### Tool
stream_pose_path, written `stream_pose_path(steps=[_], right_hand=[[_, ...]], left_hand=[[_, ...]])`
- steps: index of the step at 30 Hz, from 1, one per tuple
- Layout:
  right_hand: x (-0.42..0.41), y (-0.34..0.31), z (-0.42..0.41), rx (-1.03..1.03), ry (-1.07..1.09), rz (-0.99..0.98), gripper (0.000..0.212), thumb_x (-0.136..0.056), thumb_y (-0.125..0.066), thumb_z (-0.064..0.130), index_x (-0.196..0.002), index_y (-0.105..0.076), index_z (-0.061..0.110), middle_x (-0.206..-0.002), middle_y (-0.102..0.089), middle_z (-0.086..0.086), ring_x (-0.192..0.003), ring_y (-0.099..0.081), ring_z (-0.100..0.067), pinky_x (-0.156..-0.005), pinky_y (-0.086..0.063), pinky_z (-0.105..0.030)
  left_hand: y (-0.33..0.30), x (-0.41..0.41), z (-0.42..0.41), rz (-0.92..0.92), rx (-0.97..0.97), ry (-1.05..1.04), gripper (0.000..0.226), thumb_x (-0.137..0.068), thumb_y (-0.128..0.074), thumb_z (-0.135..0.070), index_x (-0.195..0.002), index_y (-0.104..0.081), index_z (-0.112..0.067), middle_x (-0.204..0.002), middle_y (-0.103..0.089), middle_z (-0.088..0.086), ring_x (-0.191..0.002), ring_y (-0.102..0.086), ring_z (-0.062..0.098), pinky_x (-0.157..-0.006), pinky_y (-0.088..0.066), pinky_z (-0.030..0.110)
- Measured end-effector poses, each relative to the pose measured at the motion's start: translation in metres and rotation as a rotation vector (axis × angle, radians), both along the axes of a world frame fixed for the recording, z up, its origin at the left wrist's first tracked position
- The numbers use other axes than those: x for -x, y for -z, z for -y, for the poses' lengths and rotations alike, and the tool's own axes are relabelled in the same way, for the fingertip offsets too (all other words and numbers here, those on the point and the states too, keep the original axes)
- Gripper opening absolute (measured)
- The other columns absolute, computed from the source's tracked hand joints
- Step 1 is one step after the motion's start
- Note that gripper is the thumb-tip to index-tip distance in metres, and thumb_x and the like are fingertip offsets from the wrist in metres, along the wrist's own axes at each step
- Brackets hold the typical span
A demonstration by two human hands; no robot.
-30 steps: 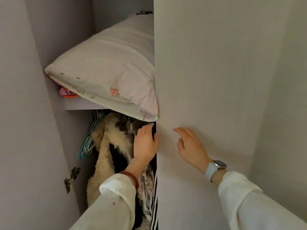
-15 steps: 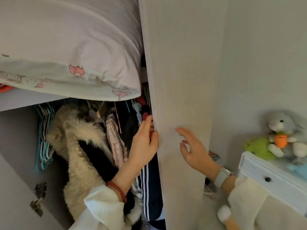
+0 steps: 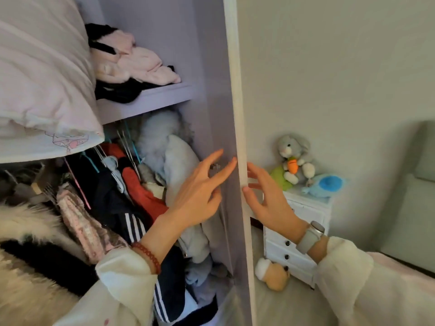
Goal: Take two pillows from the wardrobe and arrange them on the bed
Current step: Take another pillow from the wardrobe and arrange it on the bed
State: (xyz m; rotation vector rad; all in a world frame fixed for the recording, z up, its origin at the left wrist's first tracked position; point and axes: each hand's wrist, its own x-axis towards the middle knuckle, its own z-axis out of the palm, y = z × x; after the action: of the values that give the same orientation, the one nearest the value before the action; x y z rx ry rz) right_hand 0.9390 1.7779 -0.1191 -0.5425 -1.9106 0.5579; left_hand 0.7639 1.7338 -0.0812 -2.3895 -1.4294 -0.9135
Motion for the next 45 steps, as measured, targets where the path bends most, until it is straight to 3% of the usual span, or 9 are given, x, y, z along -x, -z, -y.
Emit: stream_pose_path(steps=[5, 10, 18, 21, 23, 30, 36, 40, 45], right_hand=[[-0.037, -0.006, -0.022, 0.033, 0.272, -0.083, 0.039, -0.089, -0.045, 0.012, -0.128, -0.04, 0.016, -0.111, -0.058, 0.003, -0.094, -0.057, -0.006, -0.081, -0.051, -0.031], [-0.077, -0.018, -0.053, 0.068, 0.539, -0.016, 0.028, -0.089, -0.042, 0.002, -0.116, -0.045, 0.0, -0.088, -0.063, -0.019, -0.075, -0.06, -0.037, -0.07, -0.049, -0.044], [-0.116, -0.046, -0.09, 0.264, 0.657, 0.051, 0.03, -0.087, -0.039, 0.003, -0.116, -0.048, 0.005, -0.113, -0.061, -0.02, -0.102, -0.057, -0.04, -0.087, -0.046, -0.043], [-0.111, -0.064, -0.092, 0.03, 0.775, 0.013, 0.048, -0.082, -0.044, -0.002, -0.129, -0.04, 0.003, -0.133, -0.046, -0.02, -0.122, -0.044, -0.034, -0.103, -0.035, -0.037], [-0.095, -0.088, -0.092, -0.16, 0.787, -0.022, 0.049, -0.078, -0.048, -0.004, -0.126, -0.044, 0.001, -0.134, -0.043, -0.024, -0.125, -0.042, -0.037, -0.104, -0.035, -0.041], [-0.006, -0.179, -0.11, -0.335, 0.483, 0.099, 0.042, -0.084, -0.044, 0.002, -0.125, -0.046, 0.004, -0.133, -0.046, -0.02, -0.124, -0.041, -0.036, -0.099, -0.04, -0.048], [0.1, -0.243, -0.116, -0.404, 0.224, 0.145, 0.042, -0.086, -0.042, 0.006, -0.127, -0.042, 0.005, -0.13, -0.046, -0.018, -0.118, -0.042, -0.035, -0.095, -0.04, -0.047], [0.183, -0.269, -0.101, -0.297, 0.005, 0.152, 0.042, -0.09, -0.042, 0.013, -0.131, -0.038, 0.005, -0.133, -0.043, -0.021, -0.12, -0.04, -0.037, -0.101, -0.036, -0.042], [0.28, -0.297, -0.064, 0.05, -0.305, 0.153, 0.065, -0.09, -0.044, 0.043, -0.14, -0.022, 0.01, -0.146, -0.029, -0.017, -0.132, -0.032, -0.034, -0.112, -0.028, -0.042]], left_hand=[[-0.008, -0.05, -0.049, -0.106, 0.006, 0.069, 0.089, -0.08, -0.049, -0.004, -0.133, 0.003, -0.052, -0.155, -0.009, 0.006, -0.138, -0.021, 0.029, -0.101, -0.038, 0.042], [-0.015, -0.101, -0.096, -0.101, 0.064, 0.066, 0.078, -0.082, -0.047, -0.007, -0.14, -0.011, -0.044, -0.156, -0.003, 0.005, -0.141, -0.011, 0.023, -0.103, -0.037, 0.038], [-0.027, -0.131, -0.145, -0.152, 0.099, 0.032, 0.064, -0.085, -0.047, -0.011, -0.142, -0.023, -0.025, -0.156, -0.006, 0.006, -0.142, -0.007, 0.024, -0.11, -0.026, 0.039], [-0.044, -0.117, -0.145, -0.102, 0.016, 0.007, 0.054, -0.085, -0.048, -0.011, -0.137, -0.036, -0.021, -0.153, -0.018, 0.009, -0.141, -0.015, 0.025, -0.112, -0.025, 0.041], [-0.065, -0.099, -0.145, -0.076, -0.032, -0.048, 0.049, -0.087, -0.047, -0.012, -0.134, -0.04, -0.021, -0.151, -0.023, 0.007, -0.139, -0.019, 0.023, -0.111, -0.023, 0.04], [-0.183, -0.004, -0.106, -0.114, -0.315, -0.371, 0.038, -0.08, -0.057, -0.005, -0.117, -0.058, -0.011, -0.134, -0.048, 0.017, -0.121, -0.045, 0.036, -0.095, -0.037, 0.05], [-0.27, 0.088, -0.026, -0.215, -0.449, -0.782, 0.039, -0.082, -0.054, -0.01, -0.12, -0.055, -0.014, -0.132, -0.048, 0.014, -0.124, -0.04, 0.032, -0.098, -0.032, 0.048], [-0.304, 0.152, 0.04, -0.229, -0.439, -1.1, 0.037, -0.087, -0.049, -0.024, -0.124, -0.051, -0.017, -0.135, -0.045, 0.011, -0.125, -0.037, 0.032, -0.102, -0.028, 0.051], [-0.317, 0.227, 0.106, -0.076, -0.359, -1.439, 0.056, -0.085, -0.044, -0.052, -0.131, -0.042, -0.021, -0.14, -0.04, 0.011, -0.127, -0.034, 0.034, -0.103, -0.027, 0.052]])
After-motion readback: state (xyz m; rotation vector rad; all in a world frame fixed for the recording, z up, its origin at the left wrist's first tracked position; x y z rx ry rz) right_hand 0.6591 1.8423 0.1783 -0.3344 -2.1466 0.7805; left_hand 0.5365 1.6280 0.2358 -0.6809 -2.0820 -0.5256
